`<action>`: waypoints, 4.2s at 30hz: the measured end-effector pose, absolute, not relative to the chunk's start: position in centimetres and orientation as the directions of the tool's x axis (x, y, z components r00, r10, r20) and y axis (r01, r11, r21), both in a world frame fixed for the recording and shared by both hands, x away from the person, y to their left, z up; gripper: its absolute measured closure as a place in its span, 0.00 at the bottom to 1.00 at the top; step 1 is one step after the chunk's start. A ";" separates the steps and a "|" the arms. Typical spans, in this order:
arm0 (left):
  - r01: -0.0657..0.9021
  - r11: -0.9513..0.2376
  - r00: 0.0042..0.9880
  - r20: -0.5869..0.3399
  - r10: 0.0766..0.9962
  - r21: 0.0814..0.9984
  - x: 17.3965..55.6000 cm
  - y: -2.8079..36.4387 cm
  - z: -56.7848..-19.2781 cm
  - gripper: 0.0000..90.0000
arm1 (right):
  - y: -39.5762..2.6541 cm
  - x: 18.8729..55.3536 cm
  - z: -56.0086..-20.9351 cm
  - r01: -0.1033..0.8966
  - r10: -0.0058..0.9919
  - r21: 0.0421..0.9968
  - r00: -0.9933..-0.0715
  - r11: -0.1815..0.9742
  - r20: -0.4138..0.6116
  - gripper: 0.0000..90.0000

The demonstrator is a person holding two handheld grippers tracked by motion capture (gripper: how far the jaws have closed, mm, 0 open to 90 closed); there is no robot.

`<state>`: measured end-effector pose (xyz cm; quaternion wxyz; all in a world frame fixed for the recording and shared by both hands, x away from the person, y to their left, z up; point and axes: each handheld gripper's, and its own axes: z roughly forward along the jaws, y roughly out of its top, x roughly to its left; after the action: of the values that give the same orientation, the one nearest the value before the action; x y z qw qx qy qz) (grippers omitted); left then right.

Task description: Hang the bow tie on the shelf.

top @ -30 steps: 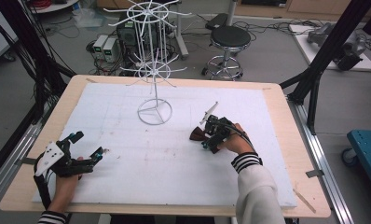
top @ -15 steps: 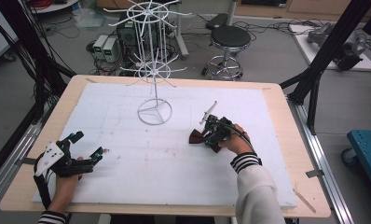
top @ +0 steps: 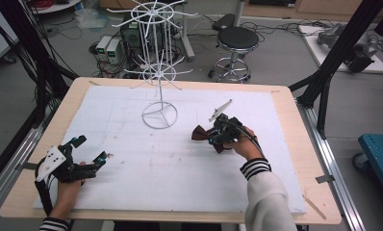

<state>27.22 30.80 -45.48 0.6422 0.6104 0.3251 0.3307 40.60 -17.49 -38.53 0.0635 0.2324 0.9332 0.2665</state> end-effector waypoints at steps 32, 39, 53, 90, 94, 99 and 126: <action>-0.028 0.037 0.570 -0.014 0.822 0.999 27.2 30.8 -45.5 0.02 | -18.8 39.9 -33.2 0.341 0.570 0.885 -0.814 0.316 0.110 0.86; -0.028 0.036 0.570 -0.014 0.821 0.999 27.2 30.8 -45.5 0.02 | -18.6 39.6 -32.0 0.317 0.608 0.918 -0.786 0.240 0.113 0.86; -0.029 0.037 0.570 -0.014 0.821 0.999 27.2 30.8 -45.5 0.02 | -18.3 39.9 -30.4 0.283 0.640 0.937 -0.763 0.204 0.091 0.86; -0.034 0.042 0.570 -0.015 0.822 0.999 27.1 30.9 -45.5 0.02 | -16.9 43.9 -26.6 0.231 0.753 0.968 -0.653 0.102 0.076 0.86; -0.035 0.043 0.571 -0.015 0.821 0.998 27.2 30.9 -45.5 0.02 | -16.6 44.0 -26.8 0.228 0.752 0.969 -0.654 0.096 0.080 0.86; -0.034 0.044 0.570 -0.017 0.822 0.998 27.1 30.9 -45.5 0.02 | -16.3 44.2 -26.6 0.226 0.745 0.970 -0.661 0.092 0.083 0.86; -0.035 0.046 0.570 -0.018 0.822 0.998 27.2 30.9 -45.5 0.02 | -13.5 44.4 -27.1 0.230 0.699 0.965 -0.711 0.127 0.078 0.86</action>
<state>27.15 30.88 -45.51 0.6464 0.6058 0.3245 0.3315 44.44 -13.50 -27.09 0.2029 0.3212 0.7228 0.5772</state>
